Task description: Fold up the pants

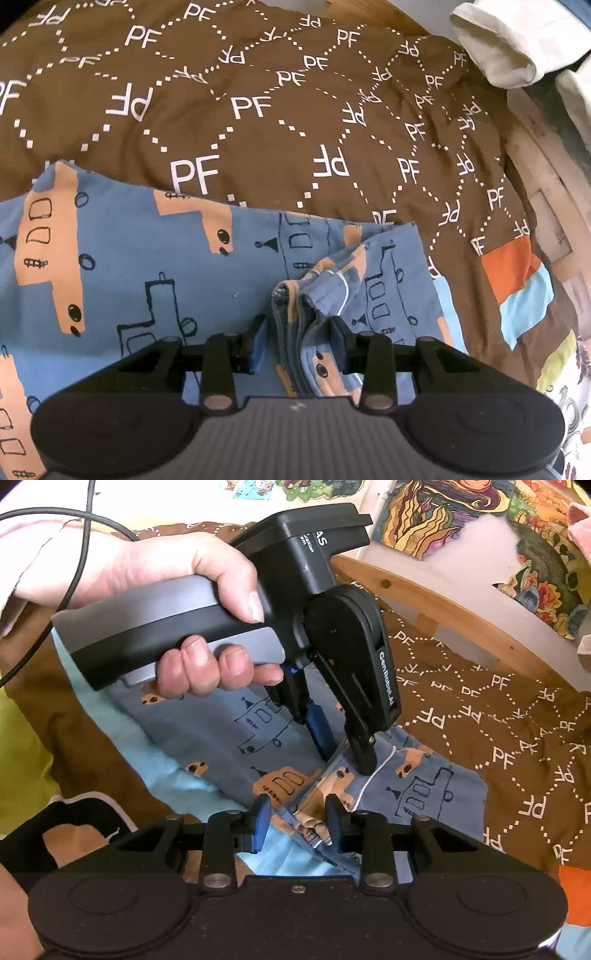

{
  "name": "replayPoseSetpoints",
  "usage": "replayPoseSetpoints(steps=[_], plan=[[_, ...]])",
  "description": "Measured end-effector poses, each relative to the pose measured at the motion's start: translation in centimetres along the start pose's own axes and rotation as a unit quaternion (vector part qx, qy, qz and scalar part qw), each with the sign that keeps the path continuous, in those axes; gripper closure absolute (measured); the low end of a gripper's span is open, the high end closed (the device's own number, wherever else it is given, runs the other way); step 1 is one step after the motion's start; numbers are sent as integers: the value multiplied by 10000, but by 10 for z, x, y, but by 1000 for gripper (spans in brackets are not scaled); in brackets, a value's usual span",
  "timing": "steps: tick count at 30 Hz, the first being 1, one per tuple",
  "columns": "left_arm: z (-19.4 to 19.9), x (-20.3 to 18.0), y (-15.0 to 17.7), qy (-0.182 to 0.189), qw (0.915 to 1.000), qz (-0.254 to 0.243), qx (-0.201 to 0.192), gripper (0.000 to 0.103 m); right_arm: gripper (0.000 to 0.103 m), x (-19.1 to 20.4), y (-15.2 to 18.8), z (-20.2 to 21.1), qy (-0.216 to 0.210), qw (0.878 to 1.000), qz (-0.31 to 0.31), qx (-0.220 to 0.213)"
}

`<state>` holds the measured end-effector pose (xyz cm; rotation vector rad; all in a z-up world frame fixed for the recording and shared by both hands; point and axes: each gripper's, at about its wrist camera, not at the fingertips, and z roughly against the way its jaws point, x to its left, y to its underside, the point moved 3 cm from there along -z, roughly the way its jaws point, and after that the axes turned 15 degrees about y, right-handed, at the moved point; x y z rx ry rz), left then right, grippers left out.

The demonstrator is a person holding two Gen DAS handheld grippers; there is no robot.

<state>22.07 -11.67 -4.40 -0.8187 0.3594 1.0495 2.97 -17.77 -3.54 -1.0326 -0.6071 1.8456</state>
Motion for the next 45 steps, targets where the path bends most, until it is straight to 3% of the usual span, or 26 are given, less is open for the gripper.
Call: replayPoseSetpoints(steps=[5,7,8,12,27,39,45], plan=[[-1,-3,0,-60,10000,-4,49,72,71,0,0,-2,30,9999,-58,89],[-2,-3,0,-68,10000,29,49,77,76,1,0,-3,64,9999,-30,101],[-2,-3,0,-64,10000,26,50,84,79,1,1,-4,44,9999,-14,113],[0,-7,1,-102,9999,-79,21,92,88,1,0,-3,17,9999,-33,102],[39,-1,5,-197,9996,147,-138,94,91,-9,-23,7,-520,9973,-517,46],[81,26,11,-717,9971,216,-122,94,91,20,-57,-3,-1370,9898,-388,-37],[92,40,14,-856,9956,336,-154,94,91,34,-66,-9,-1589,9868,-305,-51]])
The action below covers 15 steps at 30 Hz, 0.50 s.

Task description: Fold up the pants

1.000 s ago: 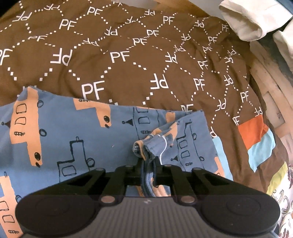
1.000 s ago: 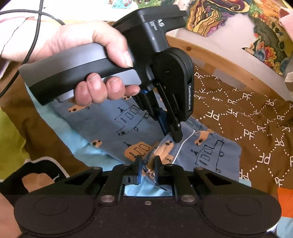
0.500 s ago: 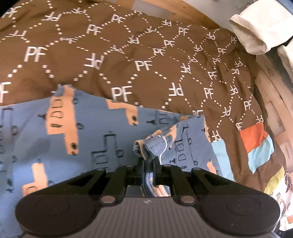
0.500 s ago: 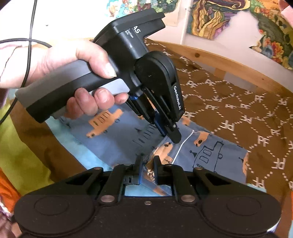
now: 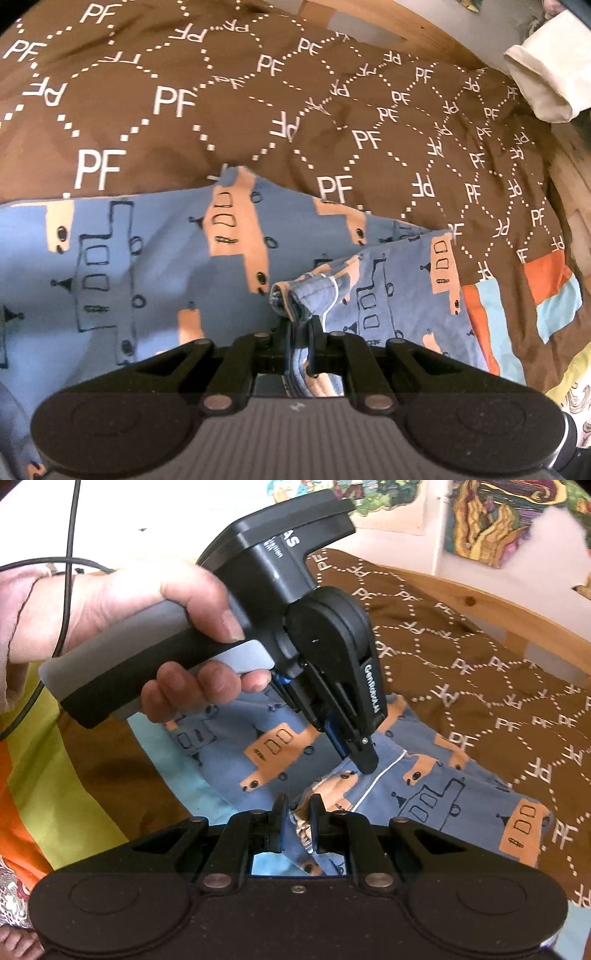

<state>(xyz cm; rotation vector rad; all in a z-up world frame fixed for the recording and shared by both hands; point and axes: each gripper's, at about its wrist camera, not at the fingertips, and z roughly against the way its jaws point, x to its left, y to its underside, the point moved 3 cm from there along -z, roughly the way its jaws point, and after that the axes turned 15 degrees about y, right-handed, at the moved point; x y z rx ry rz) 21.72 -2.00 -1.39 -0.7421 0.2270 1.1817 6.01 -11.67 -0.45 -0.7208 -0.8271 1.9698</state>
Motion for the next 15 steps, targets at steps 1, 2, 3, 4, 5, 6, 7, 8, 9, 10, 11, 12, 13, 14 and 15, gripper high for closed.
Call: replayPoseSetpoints(steps=[1,2,3,4,5,6,7,8,9,10,11,12,13,14,15], plan=[[0,0,0,-41,10000,-25,15,94,91,2,-1,-2,-32,10000,14,8],[1,1,0,-85,9999,-60,31,94,91,3,-1,-3,-60,10000,18,20],[1,1,0,-121,9999,-86,44,94,91,4,-2,-4,-81,10000,16,33],[0,1,0,-166,9998,-110,61,94,91,5,-2,-6,-101,9999,15,47],[0,2,0,-204,9997,-145,72,94,91,6,-2,-8,-112,9999,24,54],[-1,1,0,-242,9994,-212,85,94,91,8,-1,-10,-114,9999,55,58],[-3,1,1,-299,9991,-290,106,93,89,9,0,-12,-117,9999,102,72],[-6,1,2,-351,9988,-313,122,93,87,10,1,-15,-125,9997,165,101],[-9,3,2,-362,9989,-284,121,91,83,9,4,-15,-144,9996,201,110],[-10,4,1,-354,9991,-216,98,90,80,8,6,-15,-198,9996,208,85],[-9,7,1,-317,9994,-145,59,87,77,4,8,-12,-193,9995,228,35],[-8,10,2,-283,9995,-97,22,82,68,0,11,-8,-135,9996,243,-32],[-6,12,2,-273,9996,-59,-10,80,61,-5,13,-4,-54,9997,230,-116],[-3,14,2,-274,9996,-25,-52,78,59,-12,16,2,37,9996,208,-192],[1,15,3,-275,9996,-1,-112,74,54,-19,19,6,151,9994,203,-243]])
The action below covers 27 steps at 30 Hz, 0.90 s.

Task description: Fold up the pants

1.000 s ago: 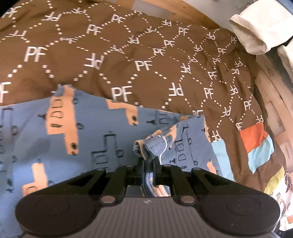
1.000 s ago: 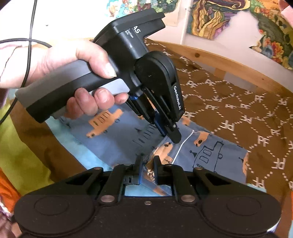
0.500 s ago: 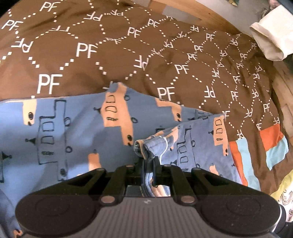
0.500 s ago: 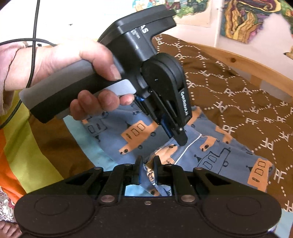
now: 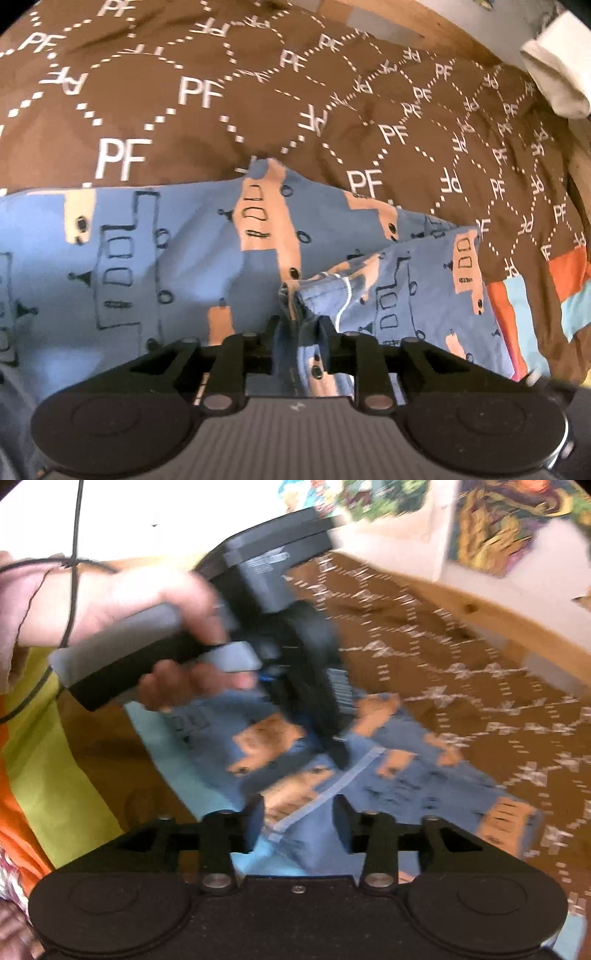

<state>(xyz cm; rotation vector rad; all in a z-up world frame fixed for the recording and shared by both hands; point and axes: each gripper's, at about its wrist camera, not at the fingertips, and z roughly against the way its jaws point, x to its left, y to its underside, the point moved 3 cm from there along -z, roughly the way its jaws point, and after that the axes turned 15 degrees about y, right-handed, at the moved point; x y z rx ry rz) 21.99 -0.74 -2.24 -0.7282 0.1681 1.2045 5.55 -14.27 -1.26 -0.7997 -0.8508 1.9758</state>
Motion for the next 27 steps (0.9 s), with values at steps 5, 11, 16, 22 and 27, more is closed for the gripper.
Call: replayPoseSetpoints(steps=[5,11,16,22,27], plan=[[17,1,15,-267,9990,61,-344,52,45,-40,8,1,577,9977,334,-83],[18,-11,40,-771,9958,-246,-425,26,26,-88,2,-27,918,9922,835,-103],[9,-17,55,-1112,9915,-510,-447,14,12,-102,12,-60,997,9865,1296,90],[35,-22,69,-1285,9884,-527,-607,4,1,-109,11,-57,1099,9883,1056,-2],[84,-23,97,-1728,9731,-607,-1397,1,1,-92,4,-36,803,9917,951,-325]])
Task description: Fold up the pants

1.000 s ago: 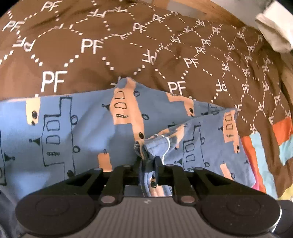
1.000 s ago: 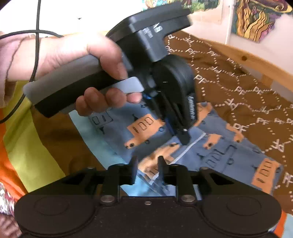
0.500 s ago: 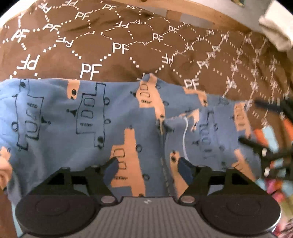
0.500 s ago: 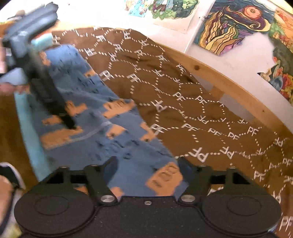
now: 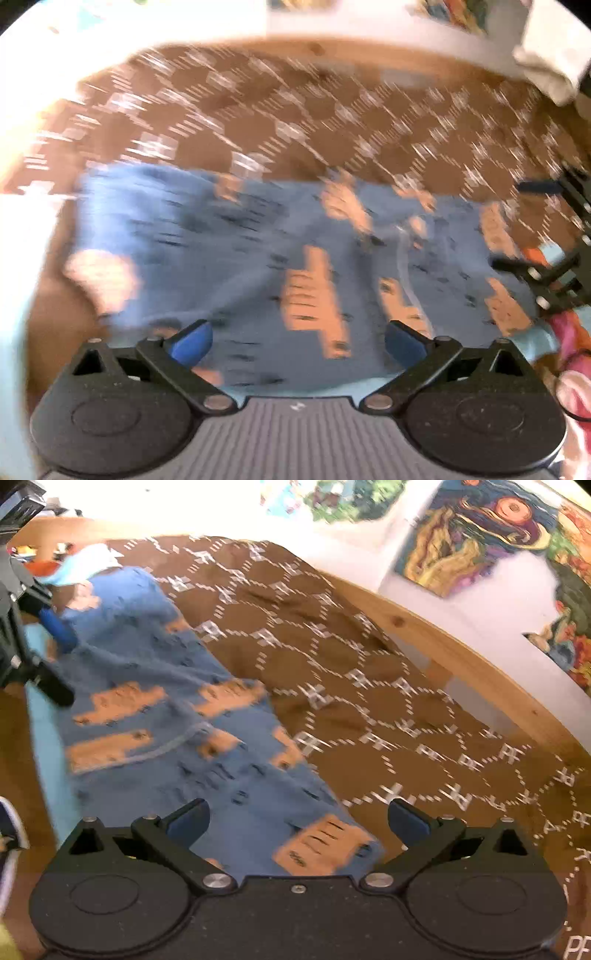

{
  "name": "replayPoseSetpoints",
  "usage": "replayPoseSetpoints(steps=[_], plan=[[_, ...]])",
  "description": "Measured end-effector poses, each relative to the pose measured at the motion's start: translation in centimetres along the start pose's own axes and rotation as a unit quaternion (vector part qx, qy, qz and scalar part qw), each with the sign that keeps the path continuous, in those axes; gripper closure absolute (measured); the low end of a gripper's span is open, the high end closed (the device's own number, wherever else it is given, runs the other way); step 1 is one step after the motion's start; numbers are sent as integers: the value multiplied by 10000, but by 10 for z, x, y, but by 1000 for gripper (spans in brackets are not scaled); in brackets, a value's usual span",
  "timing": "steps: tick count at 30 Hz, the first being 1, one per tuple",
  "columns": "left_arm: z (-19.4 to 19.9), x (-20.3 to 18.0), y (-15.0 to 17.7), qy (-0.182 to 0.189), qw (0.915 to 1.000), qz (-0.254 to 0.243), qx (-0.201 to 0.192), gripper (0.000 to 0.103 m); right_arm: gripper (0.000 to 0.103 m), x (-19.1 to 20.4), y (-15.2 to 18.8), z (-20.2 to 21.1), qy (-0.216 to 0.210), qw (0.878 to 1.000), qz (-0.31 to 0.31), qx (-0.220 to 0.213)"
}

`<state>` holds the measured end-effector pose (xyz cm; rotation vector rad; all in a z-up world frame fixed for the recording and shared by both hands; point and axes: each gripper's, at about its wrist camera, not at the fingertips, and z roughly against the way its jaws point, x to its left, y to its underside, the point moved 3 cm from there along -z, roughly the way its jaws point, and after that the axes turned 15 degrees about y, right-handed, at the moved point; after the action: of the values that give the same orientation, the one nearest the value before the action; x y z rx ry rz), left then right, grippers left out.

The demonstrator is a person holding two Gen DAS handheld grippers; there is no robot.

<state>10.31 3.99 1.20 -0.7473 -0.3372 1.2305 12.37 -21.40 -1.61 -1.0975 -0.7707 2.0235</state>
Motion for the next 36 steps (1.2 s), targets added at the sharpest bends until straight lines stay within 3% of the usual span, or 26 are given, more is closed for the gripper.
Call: replayPoseSetpoints(steps=[2,4,7,9,10,11,12,15,17,19,22,23,24,27,32,36], plan=[[21,12,3,-682,9965,144,-464,3,1,5,-3,8,-125,9999,-80,-67],[37,28,2,-1195,9889,454,-756,12,1,10,-6,13,-278,9995,-133,-85],[45,54,-5,-1358,9828,806,-957,29,1,19,-9,15,-491,9986,-188,-81],[41,72,-11,-1401,9814,927,-934,51,1,25,-11,14,-601,9980,-194,-45],[39,79,-13,-1394,9811,972,-921,57,1,28,-11,14,-637,9978,-200,-17],[35,85,-16,-1362,9813,1030,-884,73,1,31,-12,13,-685,9974,-204,10],[32,90,-17,-1290,9817,1106,-859,83,1,34,-13,13,-728,9971,-201,22],[37,94,-17,-1166,9780,1353,-1078,88,1,42,-15,15,-794,9968,-126,-2],[43,87,-19,-1262,9784,1034,-1266,89,1,46,-15,18,-824,9966,-75,-30],[37,84,-21,-1408,9810,688,-1146,89,1,48,-15,19,-853,9963,-57,-40],[24,90,-21,-1624,9800,718,-900,83,1,50,-15,17,-913,9958,-68,8],[21,94,-20,-1594,9799,799,-899,78,1,51,-16,16,-926,9957,-77,29],[20,96,-18,-1549,9800,859,-902,56,1,51,-16,15,-933,9956,-90,44],[19,99,-17,-1276,9834,898,-923,40,1,52,-18,13,-972,9951,-139,81],[18,113,-16,-889,9840,1198,-970,40,1,60,-14,7,-1042,9943,-49,215],[20,122,-21,-755,9788,1601,-1035,54,1,69,-8,0,-1019,9939,96,410]])
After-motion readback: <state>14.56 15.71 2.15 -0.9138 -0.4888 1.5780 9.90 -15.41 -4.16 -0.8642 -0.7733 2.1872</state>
